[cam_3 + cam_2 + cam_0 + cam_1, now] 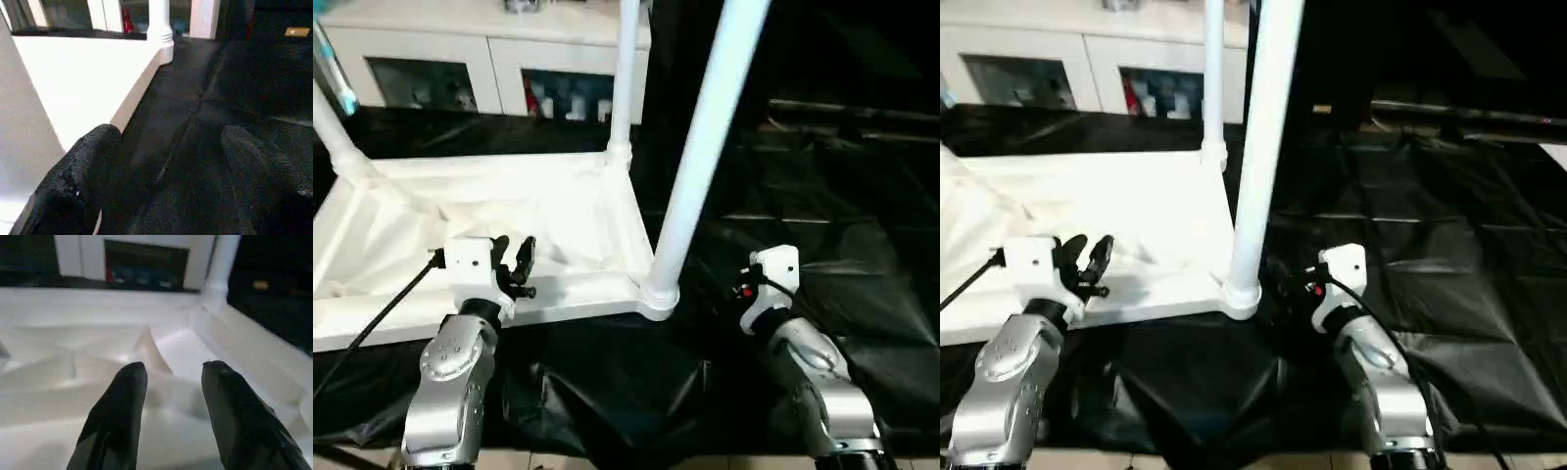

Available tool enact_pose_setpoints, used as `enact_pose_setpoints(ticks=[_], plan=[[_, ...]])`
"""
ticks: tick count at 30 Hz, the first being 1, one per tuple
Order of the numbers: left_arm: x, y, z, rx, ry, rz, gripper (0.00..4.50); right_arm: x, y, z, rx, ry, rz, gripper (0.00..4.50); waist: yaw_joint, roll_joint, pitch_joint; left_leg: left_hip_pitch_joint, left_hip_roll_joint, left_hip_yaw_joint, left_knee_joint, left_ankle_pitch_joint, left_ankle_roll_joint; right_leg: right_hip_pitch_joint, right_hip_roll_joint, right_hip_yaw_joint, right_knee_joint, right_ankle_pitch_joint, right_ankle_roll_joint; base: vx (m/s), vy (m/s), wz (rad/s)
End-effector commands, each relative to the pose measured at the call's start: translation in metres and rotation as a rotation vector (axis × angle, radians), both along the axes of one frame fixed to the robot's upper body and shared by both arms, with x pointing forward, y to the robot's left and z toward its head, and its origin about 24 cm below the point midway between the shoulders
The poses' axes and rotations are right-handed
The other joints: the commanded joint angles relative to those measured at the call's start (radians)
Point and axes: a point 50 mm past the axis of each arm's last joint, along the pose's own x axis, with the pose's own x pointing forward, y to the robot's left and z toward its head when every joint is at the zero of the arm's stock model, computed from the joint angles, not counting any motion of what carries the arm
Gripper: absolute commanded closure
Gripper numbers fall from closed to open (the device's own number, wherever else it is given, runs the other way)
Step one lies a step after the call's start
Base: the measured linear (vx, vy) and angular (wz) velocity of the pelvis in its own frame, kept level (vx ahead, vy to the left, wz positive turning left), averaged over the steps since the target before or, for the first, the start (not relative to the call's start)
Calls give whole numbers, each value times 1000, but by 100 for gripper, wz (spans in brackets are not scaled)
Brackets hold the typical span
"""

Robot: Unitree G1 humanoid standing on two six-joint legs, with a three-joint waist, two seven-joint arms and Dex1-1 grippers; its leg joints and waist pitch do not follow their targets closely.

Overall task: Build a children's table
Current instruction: Rotate leg to tighten

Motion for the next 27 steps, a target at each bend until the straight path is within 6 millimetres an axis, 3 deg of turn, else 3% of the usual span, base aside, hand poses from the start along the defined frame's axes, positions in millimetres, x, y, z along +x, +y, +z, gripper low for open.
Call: enact_pose_setpoints(ticks=[1,3,4,6,8,10,11,13,15,16,17,18,20,22,23,24,25,27], plan=[[0,-6,7,61,-44,-97,238,2,-6,6,-2,-25,7,77,4,5,-69,4,50,-16,-47,151,142,61,-116,71,-26,412,-189,0,0,0],[4,-7,10,152,-56,-217,238,4,-10,9,9,-29,9,77,5,5,-48,10,56,-11,-65,-44,109,54,-119,71,-58,128,-170,0,0,0],[4,-7,10,152,-56,-217,238,4,-10,9,9,-29,9,77,7,8,-45,13,58,-12,-69,-84,94,52,-120,72,-65,50,-159,0,0,0],[19,-4,17,183,-75,-273,238,6,-14,13,-5,-35,38,77,5,1,-34,28,57,-5,-76,-209,34,40,-116,73,-92,-215,-113,-72,-9,1],[29,-8,22,155,-82,-358,238,7,-17,15,-26,-32,65,77,6,6,-31,31,56,-8,-82,-248,4,36,-118,73,-100,-328,-84,-78,-1,0],[31,-10,24,140,-81,-385,218,7,-18,15,-30,-31,71,77,3,5,-31,29,60,-12,-85,-257,-8,36,-119,71,-100,-343,-78,-33,8,-4],[35,-16,27,109,-78,-443,209,7,-20,17,-40,-32,89,77,-1,1,-32,19,59,-12,-88,-259,-13,40,-122,70,-100,-344,-77,0,0,0],[40,-25,28,79,-60,-544,189,8,-25,19,-57,-30,110,77,-1,0,-36,24,54,-8,-83,-253,-6,37,-124,70,-104,-354,-72,0,0,0],[45,-38,24,56,-1,-695,166,10,-31,20,-77,-17,136,77,4,-2,-39,26,55,0,-80,-208,7,32,-123,73,-97,-286,-93,0,0,0],[46,-51,16,100,63,-834,161,10,-34,18,-97,1,163,77,5,5,-42,26,51,1,-78,-197,12,32,-120,73,-97,-266,-92,0,0,0],[45,-54,15,111,77,-866,155,10,-34,18,-101,5,170,77,6,4,-45,27,55,0,-79,-190,11,33,-122,74,-91,-238,-99,0,0,0],[45,-61,11,143,104,-946,144,9,-36,18,-105,14,185,77,5,8,-48,20,55,-1,-77,-159,15,39,-122,73,-82,-171,-116,0,0,0],[45,-68,10,163,134,-1012,132,7,-38,19,-108,18,212,77,4,3,-52,18,56,2,-73,-127,29,44,-125,74,-74,-89,-143,0,0,0],[46,-71,9,189,156,-1059,132,4,-38,20,-112,21,236,77,2,7,-55,17,54,4,-70,-104,42,45,-123,73,-73,-45,-155,0,0,0],[49,-72,6,246,202,-1097,132,1,-39,21,-126,24,272,77,3,5,-56,14,53,4,-67,-77,63,49,-123,72,-68,13,-171,0,0,0],[51,-72,6,271,218,-1111,132,-1,-39,20,-129,30,285,77,6,11,-56,17,55,5,-66,-87,69,48,-126,72,-66,13,-180,0,0,0],[54,-70,6,293,236,-1115,132,-3,-39,20,-138,38,301,77,5,8,-54,16,53,6,-67,-93,71,49,-126,71,-71,-2,-179,0,0,0],[61,-67,7,322,264,-1103,132,-5,-39,19,-141,44,321,77,5,15,-51,17,51,5,-67,-125,61,50,-125,68,-79,-75,-171,0,0,0]])
